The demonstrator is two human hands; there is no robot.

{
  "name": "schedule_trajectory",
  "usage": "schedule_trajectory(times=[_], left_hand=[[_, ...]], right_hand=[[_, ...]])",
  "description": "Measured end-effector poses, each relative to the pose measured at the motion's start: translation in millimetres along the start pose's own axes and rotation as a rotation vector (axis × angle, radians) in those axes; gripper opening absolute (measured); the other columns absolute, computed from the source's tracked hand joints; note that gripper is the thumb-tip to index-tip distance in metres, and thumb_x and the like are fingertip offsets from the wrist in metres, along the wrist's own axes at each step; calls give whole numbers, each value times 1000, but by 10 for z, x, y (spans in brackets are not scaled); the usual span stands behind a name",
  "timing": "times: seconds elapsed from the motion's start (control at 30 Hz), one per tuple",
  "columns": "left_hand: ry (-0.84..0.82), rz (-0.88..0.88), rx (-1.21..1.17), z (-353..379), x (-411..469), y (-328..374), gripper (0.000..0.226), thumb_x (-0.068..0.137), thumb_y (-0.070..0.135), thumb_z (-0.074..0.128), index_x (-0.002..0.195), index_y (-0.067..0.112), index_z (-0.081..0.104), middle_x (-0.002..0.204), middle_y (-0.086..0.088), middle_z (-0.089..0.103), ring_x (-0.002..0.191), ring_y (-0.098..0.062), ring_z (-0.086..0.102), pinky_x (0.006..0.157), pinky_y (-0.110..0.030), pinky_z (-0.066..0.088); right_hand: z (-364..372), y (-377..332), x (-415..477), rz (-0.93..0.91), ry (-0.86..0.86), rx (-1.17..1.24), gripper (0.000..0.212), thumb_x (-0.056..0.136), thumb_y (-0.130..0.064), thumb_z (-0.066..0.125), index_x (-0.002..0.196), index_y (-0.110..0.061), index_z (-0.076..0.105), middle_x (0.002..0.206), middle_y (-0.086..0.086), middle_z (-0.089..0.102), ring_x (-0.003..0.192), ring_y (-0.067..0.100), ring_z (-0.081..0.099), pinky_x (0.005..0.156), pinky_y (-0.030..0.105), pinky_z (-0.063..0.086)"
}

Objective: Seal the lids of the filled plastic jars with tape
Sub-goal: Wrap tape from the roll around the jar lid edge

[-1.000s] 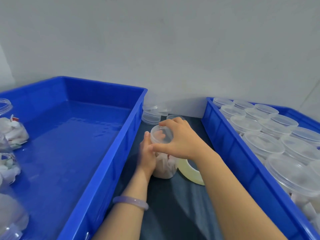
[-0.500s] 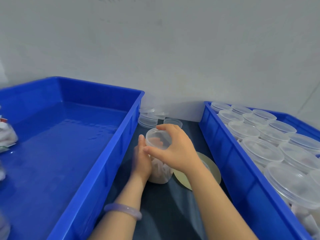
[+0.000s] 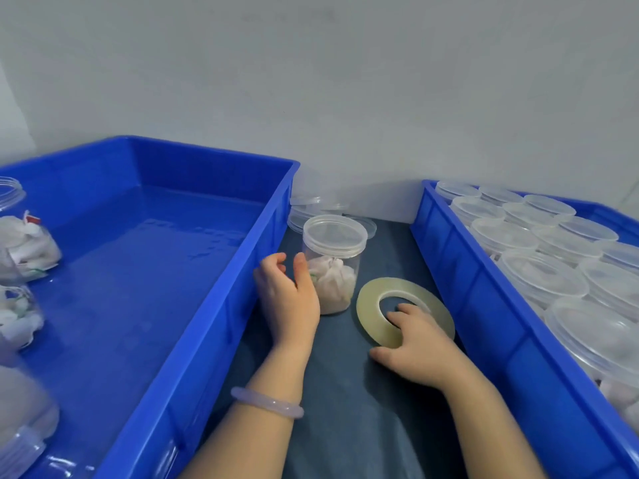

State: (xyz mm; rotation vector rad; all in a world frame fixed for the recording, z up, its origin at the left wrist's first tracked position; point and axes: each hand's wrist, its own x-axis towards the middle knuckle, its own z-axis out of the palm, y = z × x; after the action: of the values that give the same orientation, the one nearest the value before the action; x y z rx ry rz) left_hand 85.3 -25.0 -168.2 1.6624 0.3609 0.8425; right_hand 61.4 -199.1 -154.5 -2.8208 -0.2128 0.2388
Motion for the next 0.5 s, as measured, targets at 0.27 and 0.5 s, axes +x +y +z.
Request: schedule_trajectory(times=[0.27, 0.5], left_hand=[[-698, 128, 45, -58, -423, 97, 47, 87, 12, 64, 132, 15, 53, 116, 5, 59, 102, -2, 57, 86, -22, 51], [-621, -26, -167, -51, -458, 175, 45, 84, 3, 68, 127, 16, 59, 88, 25, 66, 82, 14, 63, 72, -2, 44]], right_hand=[[-31, -35, -71, -88, 231, 362, 20, 87, -41, 61, 104, -31, 56, 97, -19, 62, 96, 4, 58, 78, 23, 45], [18, -118, -90, -186, 319, 595, 34, 81, -14, 66, 109, -29, 56, 97, -25, 60, 90, -16, 55, 68, 2, 40]])
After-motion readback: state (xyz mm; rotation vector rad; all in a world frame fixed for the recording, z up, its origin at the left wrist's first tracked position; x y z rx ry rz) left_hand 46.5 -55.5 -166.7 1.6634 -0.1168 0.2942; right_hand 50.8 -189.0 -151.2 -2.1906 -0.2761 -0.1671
